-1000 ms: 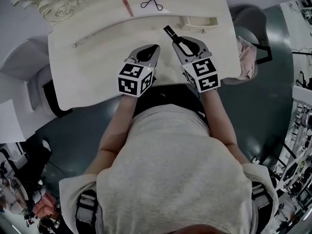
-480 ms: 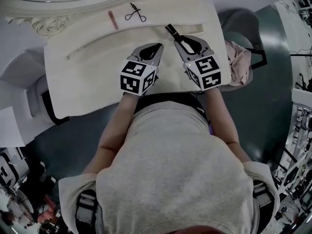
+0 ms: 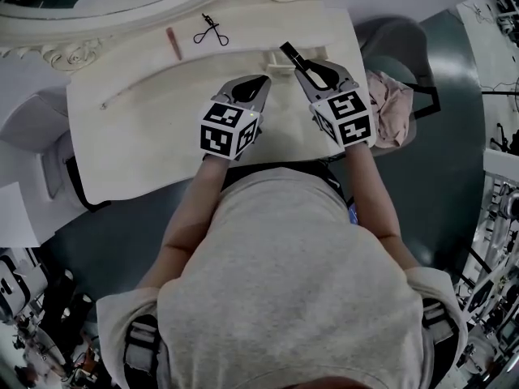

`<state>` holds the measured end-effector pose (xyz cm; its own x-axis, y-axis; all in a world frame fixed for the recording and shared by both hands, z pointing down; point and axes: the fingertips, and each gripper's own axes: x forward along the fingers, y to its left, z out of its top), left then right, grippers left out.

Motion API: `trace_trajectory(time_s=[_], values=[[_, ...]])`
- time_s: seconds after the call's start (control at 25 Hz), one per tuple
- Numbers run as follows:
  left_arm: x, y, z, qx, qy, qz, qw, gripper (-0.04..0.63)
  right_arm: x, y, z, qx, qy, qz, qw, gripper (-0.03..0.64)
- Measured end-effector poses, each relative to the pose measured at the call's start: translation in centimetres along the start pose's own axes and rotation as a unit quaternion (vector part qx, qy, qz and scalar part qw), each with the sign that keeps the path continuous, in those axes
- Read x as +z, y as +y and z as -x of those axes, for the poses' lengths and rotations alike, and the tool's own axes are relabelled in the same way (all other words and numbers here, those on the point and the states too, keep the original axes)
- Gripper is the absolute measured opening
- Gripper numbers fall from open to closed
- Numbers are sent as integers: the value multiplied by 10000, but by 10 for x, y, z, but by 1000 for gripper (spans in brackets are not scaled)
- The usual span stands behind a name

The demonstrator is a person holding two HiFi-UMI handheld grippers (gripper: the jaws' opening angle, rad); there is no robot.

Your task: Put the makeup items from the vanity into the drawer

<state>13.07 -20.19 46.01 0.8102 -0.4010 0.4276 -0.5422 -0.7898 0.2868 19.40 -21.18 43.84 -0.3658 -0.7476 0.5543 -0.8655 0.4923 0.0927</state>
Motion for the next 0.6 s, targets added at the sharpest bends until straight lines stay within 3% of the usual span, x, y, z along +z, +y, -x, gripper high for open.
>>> trace_trajectory(time_s=[0.6], values=[[-1, 7, -33, 138, 113, 109, 9998, 9, -38, -22, -10, 383, 738, 414, 9957, 95]])
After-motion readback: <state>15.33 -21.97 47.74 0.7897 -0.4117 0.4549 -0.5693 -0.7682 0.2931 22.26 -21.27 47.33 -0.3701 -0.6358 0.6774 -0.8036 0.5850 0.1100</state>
